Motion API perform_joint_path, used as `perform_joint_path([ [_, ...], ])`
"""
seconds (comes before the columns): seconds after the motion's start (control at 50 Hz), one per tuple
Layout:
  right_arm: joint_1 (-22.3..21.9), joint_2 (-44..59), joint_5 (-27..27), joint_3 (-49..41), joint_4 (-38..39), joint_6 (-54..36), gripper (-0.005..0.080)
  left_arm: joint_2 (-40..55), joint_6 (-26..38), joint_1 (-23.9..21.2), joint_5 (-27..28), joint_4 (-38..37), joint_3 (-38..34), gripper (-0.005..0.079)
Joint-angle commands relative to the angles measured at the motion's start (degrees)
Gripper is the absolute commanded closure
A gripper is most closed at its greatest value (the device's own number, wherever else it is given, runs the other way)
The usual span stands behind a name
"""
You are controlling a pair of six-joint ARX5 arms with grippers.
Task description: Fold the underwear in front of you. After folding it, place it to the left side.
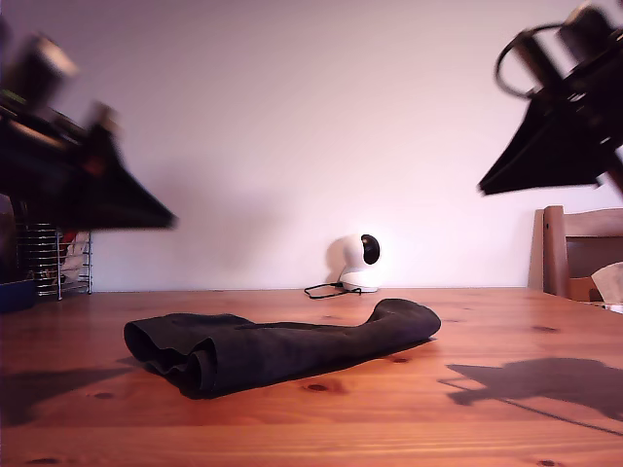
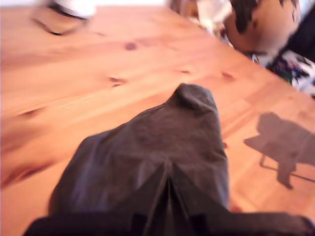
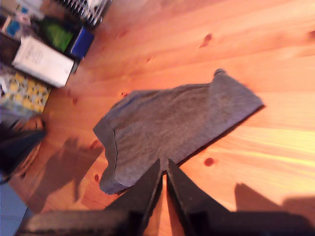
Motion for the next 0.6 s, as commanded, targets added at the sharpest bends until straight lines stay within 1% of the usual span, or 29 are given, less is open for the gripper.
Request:
perform_joint_path([
  [0.0,0.63,1.55,-0.28,1.01,1.33,-0.39,0.0763,3.65,0.44,-0.94,-0.26,1.14,2.05,0.0763],
  [0.22,1.44,4.72,-0.07,1.86,3.45,-0.35,0.0763,15.34,0.39,-4.52,-0.24,0.66,12.37,0.0763],
  [0.38,1.57,5.05,0.26,1.86,4.74,-0.35,0.0763,21.73,0.31,-7.37,-0.28,-2.73,18.67,0.0763],
  [0.52,1.57,5.05,0.24,1.88,5.07,-0.35,0.0763,26.08,0.26,-9.57,-0.94,-6.6,21.68,0.0763],
  [0.58,1.6,5.05,0.24,1.88,5.07,-0.35,0.0763,27.12,0.44,-10.43,-2.36,-7.43,21.94,0.0763],
])
